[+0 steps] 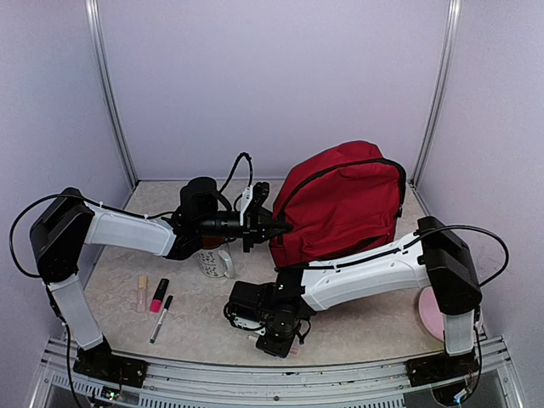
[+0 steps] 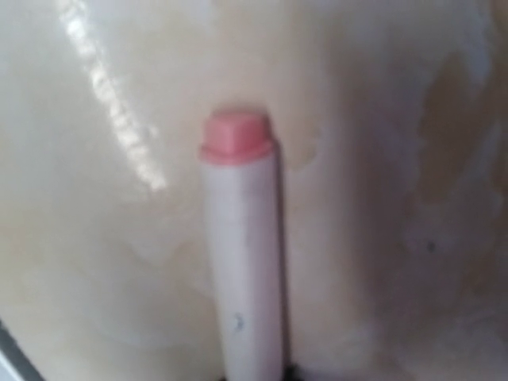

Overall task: Pack the student bag
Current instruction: Pick up the pen from the largest pocket of the bag.

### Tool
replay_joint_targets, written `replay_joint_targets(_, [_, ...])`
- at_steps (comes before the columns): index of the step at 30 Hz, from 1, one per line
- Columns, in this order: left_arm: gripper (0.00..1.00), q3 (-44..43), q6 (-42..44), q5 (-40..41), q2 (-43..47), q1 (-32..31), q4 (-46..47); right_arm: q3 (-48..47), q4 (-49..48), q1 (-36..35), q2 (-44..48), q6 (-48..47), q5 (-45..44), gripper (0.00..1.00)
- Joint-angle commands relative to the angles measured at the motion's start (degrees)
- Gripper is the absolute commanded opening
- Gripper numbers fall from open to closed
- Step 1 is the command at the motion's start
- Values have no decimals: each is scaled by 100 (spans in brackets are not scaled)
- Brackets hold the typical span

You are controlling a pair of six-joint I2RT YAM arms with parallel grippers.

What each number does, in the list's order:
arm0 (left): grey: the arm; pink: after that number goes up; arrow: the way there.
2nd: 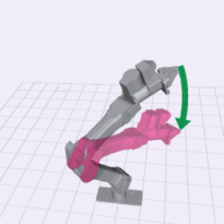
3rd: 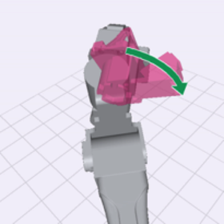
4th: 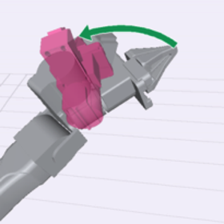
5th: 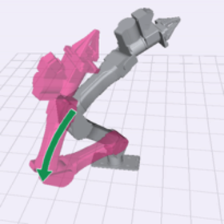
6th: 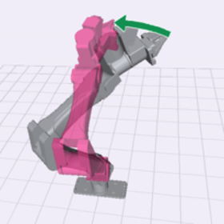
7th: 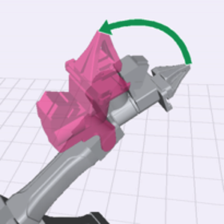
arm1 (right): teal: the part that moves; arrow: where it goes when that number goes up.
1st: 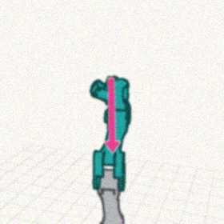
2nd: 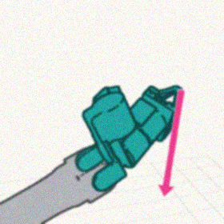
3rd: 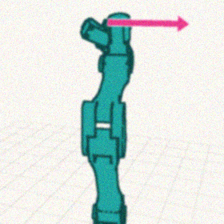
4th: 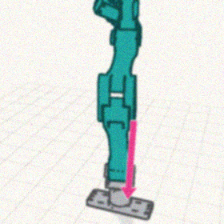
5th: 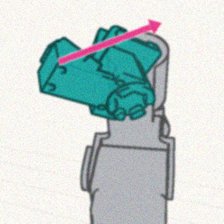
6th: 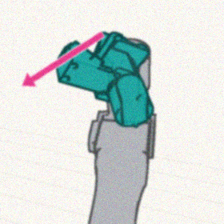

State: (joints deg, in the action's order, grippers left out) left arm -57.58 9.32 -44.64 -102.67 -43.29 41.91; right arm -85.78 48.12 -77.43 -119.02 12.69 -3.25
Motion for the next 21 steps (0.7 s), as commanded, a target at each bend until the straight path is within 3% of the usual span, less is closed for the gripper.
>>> replay_joint_targets(1, [0,-71,54,-19,116,-57,-104,258,-113,61,318,-256,-179,0])
replay_joint_targets(12, [0,-76,-97,201,92,-27,-15,1625,-833,154,2353,-894,-429,0])
replay_joint_targets(18, [0,-99,-172,267,62,-22,7,2223,-1346,671,4159,-1920,-130,0])
replay_joint_targets(21, [0,-99,-182,281,64,-24,41,2533,-1690,1281,4943,-2675,-111,0])
